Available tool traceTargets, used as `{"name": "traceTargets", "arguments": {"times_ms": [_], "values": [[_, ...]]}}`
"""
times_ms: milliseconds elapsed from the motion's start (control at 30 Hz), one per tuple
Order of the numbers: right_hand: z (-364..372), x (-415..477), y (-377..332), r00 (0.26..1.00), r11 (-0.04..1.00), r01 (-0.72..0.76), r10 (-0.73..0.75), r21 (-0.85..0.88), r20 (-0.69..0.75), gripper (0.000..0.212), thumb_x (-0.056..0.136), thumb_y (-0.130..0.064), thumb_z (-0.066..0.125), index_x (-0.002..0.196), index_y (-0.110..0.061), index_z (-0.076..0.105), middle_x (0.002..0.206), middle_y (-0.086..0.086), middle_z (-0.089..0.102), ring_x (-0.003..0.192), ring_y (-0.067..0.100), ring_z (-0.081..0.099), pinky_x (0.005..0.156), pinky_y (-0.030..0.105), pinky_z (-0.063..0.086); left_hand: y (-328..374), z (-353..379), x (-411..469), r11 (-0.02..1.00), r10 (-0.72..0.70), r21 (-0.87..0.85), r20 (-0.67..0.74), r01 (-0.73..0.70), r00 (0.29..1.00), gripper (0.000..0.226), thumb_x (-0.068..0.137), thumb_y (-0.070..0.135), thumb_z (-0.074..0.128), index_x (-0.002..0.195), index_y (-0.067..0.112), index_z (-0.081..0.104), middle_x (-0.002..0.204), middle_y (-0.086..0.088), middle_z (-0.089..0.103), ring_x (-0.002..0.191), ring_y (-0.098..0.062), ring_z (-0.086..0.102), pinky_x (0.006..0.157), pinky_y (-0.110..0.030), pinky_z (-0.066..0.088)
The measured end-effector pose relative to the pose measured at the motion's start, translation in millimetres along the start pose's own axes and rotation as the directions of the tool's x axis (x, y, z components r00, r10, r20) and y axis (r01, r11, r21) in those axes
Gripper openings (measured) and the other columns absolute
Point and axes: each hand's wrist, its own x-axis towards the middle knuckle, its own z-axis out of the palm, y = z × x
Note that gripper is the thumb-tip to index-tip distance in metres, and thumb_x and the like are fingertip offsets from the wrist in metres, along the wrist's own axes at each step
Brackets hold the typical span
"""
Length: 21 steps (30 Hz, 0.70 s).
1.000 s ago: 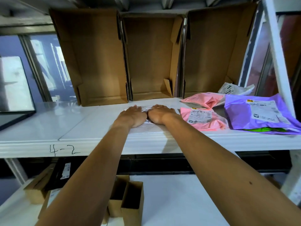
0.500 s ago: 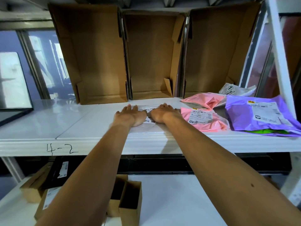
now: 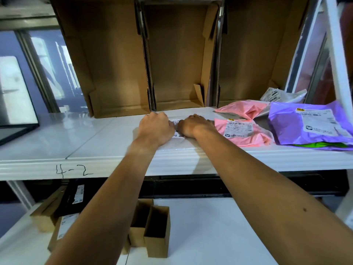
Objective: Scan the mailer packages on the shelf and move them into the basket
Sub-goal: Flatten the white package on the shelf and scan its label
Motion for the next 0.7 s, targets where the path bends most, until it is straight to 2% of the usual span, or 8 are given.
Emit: {"name": "traceTargets", "arguments": {"times_ms": [67, 167, 233, 300, 433, 533, 633, 700], "values": [[0, 1, 0, 1.000, 1.000, 0.018, -0.018, -0.010, -0.003, 0.060, 0.097, -0.047, 0.038, 0.147, -0.014, 0.043, 0.157, 0.010, 0.035, 0.143, 0.030, 0.032, 0.114, 0.048, 0.026, -1, 3, -3, 0.999, 0.020, 0.030, 0.055, -0.022, 0.998, 0.044, 0.095, 0.039, 0.041, 0.111, 0.008, 0.068, 0.117, -0.020, 0.063, 0.109, -0.041, 0.056, 0.091, -0.042, 0.045], [-1, 4, 4, 1.000, 1.000, 0.020, -0.019, 0.024, -0.010, 0.062, 0.096, -0.047, 0.041, 0.146, -0.011, 0.045, 0.155, 0.011, 0.038, 0.140, 0.030, 0.036, 0.114, 0.045, 0.029, -9, 9, 1, 0.999, 0.036, -0.043, 0.217, -0.027, 0.975, 0.061, 0.079, 0.053, 0.028, 0.110, 0.020, 0.069, 0.123, -0.012, 0.062, 0.112, -0.036, 0.054, 0.089, -0.041, 0.044], [-2, 5, 5, 0.996, 0.997, 0.053, -0.048, 0.059, -0.069, 0.053, 0.096, -0.041, 0.044, 0.137, -0.009, 0.053, 0.146, 0.013, 0.048, 0.131, 0.031, 0.046, 0.104, 0.040, 0.036, -13, 11, 4, 0.998, 0.050, -0.053, 0.290, -0.036, 0.956, 0.059, 0.082, 0.052, 0.027, 0.115, 0.022, 0.066, 0.128, -0.010, 0.061, 0.114, -0.034, 0.053, 0.082, -0.037, 0.040], [-2, 5, 3, 0.982, 0.984, 0.134, -0.116, 0.115, -0.148, 0.040, 0.096, -0.033, 0.044, 0.122, -0.010, 0.062, 0.133, 0.015, 0.058, 0.117, 0.032, 0.054, 0.090, 0.037, 0.039, -12, 9, 5, 0.997, 0.069, -0.063, 0.352, -0.050, 0.933, 0.056, 0.090, 0.048, 0.025, 0.128, 0.026, 0.060, 0.138, -0.007, 0.058, 0.119, -0.031, 0.053, 0.082, -0.034, 0.038], [2, 5, -1, 0.959, 0.952, 0.239, -0.201, 0.191, -0.199, 0.023, 0.086, -0.022, 0.047, 0.089, -0.013, 0.068, 0.104, 0.014, 0.068, 0.097, 0.034, 0.059, 0.074, 0.033, 0.039, -5, -4, 4, 0.982, 0.115, -0.185, 0.472, -0.029, 0.874, 0.045, 0.107, 0.029, 0.026, 0.145, 0.019, 0.047, 0.152, -0.007, 0.044, 0.133, -0.026, 0.045, 0.107, -0.035, 0.036], [2, 2, -2, 0.938, 0.940, 0.283, -0.229, 0.192, -0.261, 0.023, 0.087, -0.026, 0.049, 0.075, -0.017, 0.066, 0.090, 0.010, 0.067, 0.089, 0.031, 0.057, 0.069, 0.033, 0.038, -7, -4, 12, 0.973, 0.139, -0.228, 0.506, -0.023, 0.851, 0.044, 0.106, 0.026, 0.025, 0.146, 0.024, 0.044, 0.154, -0.003, 0.043, 0.136, -0.023, 0.042, 0.112, -0.037, 0.032], [5, 3, -2, 0.941, 0.938, 0.305, -0.270, 0.163, -0.206, 0.027, 0.088, -0.032, 0.045, 0.080, -0.019, 0.067, 0.102, 0.012, 0.068, 0.097, 0.033, 0.057, 0.074, 0.034, 0.039, -10, 3, 19, 0.980, 0.117, -0.200, 0.515, -0.013, 0.849, 0.050, 0.104, 0.022, 0.023, 0.153, 0.022, 0.035, 0.161, -0.002, 0.031, 0.145, -0.021, 0.031, 0.118, -0.036, 0.024], [6, 4, -2, 0.949, 0.940, 0.314, -0.305, 0.134, -0.084, 0.034, 0.094, -0.030, 0.039, 0.104, -0.019, 0.070, 0.125, 0.012, 0.063, 0.112, 0.033, 0.054, 0.085, 0.036, 0.041, -9, 7, 21, 0.977, 0.111, -0.213, 0.503, -0.002, 0.857, 0.052, 0.103, 0.022, 0.025, 0.154, 0.020, 0.033, 0.163, -0.002, 0.028, 0.147, -0.020, 0.028, 0.119, -0.036, 0.022]]}}
